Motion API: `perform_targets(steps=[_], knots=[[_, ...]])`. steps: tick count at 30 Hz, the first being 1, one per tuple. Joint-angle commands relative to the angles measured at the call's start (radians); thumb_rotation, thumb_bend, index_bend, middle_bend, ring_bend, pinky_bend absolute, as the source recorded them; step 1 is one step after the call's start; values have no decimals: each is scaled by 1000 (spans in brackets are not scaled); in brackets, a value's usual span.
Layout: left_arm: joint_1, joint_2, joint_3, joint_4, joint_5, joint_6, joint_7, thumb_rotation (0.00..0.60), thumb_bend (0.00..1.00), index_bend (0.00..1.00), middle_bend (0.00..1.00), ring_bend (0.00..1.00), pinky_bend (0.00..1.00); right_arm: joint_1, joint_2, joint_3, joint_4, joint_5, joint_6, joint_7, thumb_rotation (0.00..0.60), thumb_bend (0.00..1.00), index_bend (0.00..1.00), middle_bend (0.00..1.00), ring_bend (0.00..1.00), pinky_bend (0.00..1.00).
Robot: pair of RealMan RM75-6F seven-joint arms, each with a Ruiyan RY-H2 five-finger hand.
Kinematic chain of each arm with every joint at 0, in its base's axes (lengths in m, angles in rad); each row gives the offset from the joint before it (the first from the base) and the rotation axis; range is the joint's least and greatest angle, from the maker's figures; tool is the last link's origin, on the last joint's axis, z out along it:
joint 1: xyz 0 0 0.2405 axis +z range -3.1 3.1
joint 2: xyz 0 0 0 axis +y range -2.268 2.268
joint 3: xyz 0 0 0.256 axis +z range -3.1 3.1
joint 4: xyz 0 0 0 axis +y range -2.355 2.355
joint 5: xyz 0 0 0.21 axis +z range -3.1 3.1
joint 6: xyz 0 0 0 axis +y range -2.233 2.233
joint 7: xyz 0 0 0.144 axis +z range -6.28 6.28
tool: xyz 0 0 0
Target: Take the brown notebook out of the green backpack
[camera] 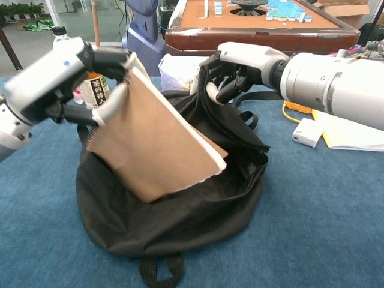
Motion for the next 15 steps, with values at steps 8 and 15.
perform_targets(steps=[8, 15], knots=[[-8, 150, -81, -220, -18, 8, 34, 600, 568, 708, 841, 706, 507, 7, 132, -59, -78, -102, -220, 103, 600, 421, 145, 194, 141, 268], [4, 213, -101, -275, -52, -38, 47, 600, 568, 704, 841, 706, 507, -41, 264, -65, -195, -277, -287, 238, 600, 168, 2, 139, 99, 220]])
